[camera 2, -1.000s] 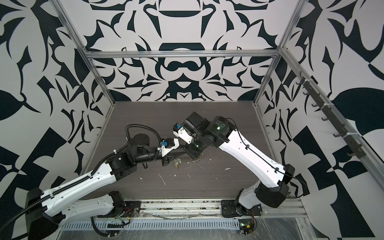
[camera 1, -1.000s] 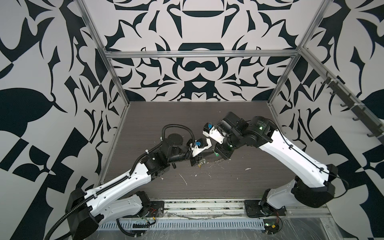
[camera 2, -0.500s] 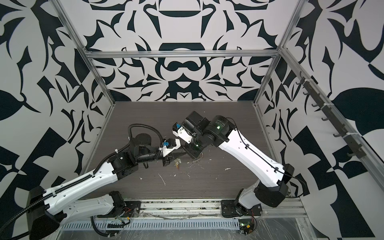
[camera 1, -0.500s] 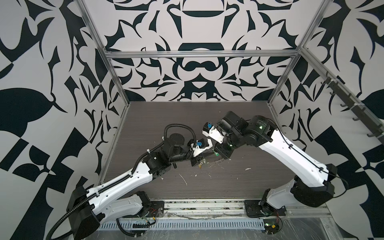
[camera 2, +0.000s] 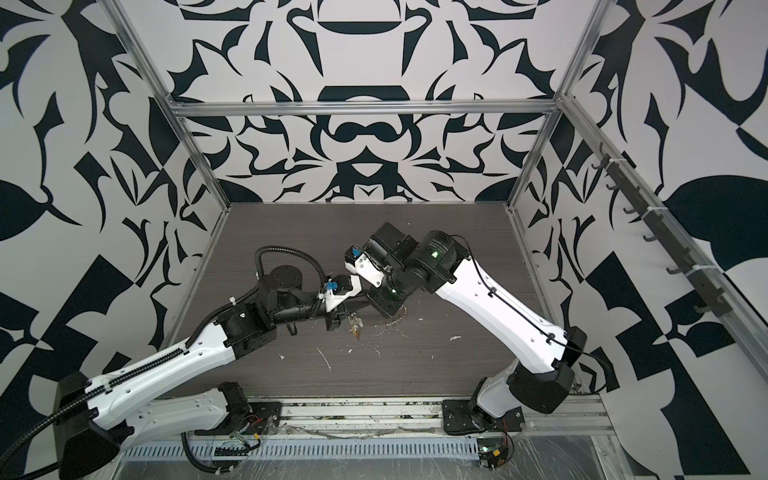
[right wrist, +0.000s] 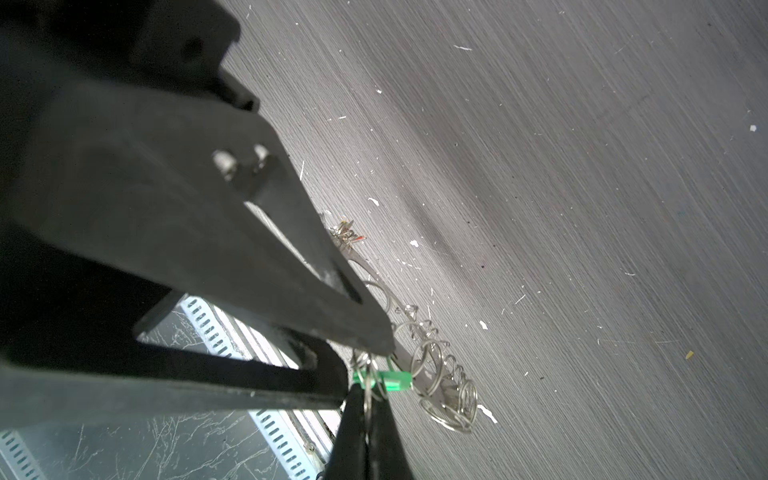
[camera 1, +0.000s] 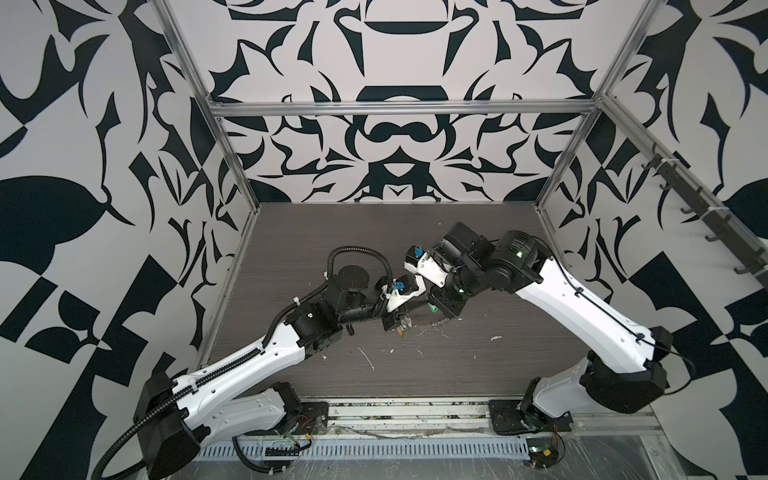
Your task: Remove the keys from the keyring
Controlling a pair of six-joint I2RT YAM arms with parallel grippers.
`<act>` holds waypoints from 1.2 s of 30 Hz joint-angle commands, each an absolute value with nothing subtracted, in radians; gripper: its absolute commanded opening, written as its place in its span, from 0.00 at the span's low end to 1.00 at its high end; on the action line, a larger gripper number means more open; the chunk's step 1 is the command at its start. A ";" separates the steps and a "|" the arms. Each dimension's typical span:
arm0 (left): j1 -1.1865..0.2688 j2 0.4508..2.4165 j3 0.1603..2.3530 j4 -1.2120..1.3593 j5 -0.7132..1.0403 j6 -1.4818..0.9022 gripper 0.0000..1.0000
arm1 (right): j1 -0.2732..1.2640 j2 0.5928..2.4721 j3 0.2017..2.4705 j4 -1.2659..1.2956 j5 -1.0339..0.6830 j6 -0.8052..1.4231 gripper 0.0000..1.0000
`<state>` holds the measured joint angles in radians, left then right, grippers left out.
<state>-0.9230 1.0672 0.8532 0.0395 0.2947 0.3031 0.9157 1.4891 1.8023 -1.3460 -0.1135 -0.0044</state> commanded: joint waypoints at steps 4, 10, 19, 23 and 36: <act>-0.918 1.070 0.888 0.041 0.308 0.301 0.19 | 0.913 1.468 1.830 -1.339 -0.115 -0.014 0.00; -0.918 1.073 0.889 0.044 0.308 0.304 0.13 | 0.914 1.464 1.828 -1.339 -0.114 -0.014 0.00; -0.918 1.069 0.887 0.040 0.302 0.312 0.00 | 0.913 1.458 1.819 -1.337 -0.104 -0.008 0.00; -0.919 1.065 0.883 0.044 0.296 0.315 0.00 | 0.914 1.457 1.816 -1.333 -0.100 -0.005 0.00; -0.918 1.039 0.843 0.143 0.203 0.331 0.00 | 0.913 1.434 1.758 -1.286 -0.093 0.017 0.00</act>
<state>-0.9203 1.0653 0.8570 0.0517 0.2367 0.3195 0.9123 1.4719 1.7710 -1.3190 -0.0883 0.0017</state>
